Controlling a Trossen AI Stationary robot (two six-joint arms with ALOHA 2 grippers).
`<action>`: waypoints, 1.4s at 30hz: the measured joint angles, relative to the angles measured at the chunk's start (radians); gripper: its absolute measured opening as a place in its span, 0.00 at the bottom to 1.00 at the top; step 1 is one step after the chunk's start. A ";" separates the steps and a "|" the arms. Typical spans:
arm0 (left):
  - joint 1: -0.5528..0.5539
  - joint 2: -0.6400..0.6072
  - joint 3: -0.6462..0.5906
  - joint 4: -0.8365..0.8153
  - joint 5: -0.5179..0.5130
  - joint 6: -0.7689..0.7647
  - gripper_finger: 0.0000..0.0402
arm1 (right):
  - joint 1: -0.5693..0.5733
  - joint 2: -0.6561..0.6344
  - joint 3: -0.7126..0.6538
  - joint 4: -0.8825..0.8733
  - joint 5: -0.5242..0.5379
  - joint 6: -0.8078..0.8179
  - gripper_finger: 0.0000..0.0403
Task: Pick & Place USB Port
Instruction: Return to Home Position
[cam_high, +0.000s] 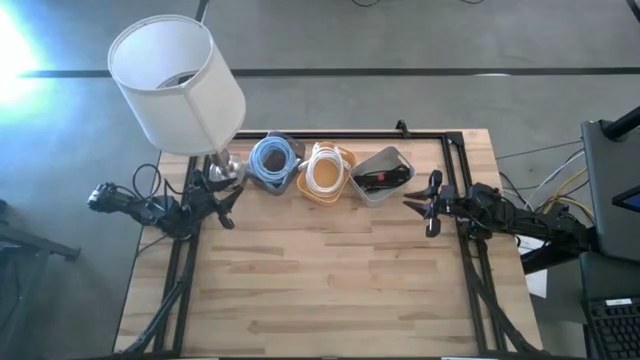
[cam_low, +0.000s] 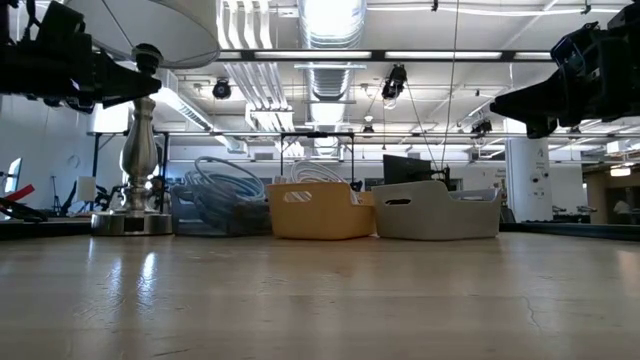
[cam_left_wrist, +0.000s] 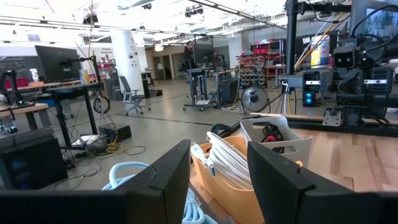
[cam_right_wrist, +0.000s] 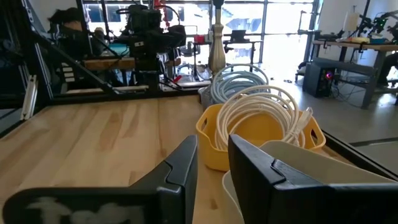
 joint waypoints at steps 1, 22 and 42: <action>0.000 0.000 0.000 0.000 0.000 0.000 0.41 | 0.000 0.000 0.000 0.000 0.000 0.000 0.21; 0.000 0.000 0.000 0.001 0.000 0.000 0.41 | 0.000 0.000 0.000 0.000 0.000 0.000 0.21; 0.000 0.000 0.000 0.001 0.000 0.000 0.41 | 0.000 0.000 0.000 0.000 0.000 0.000 0.18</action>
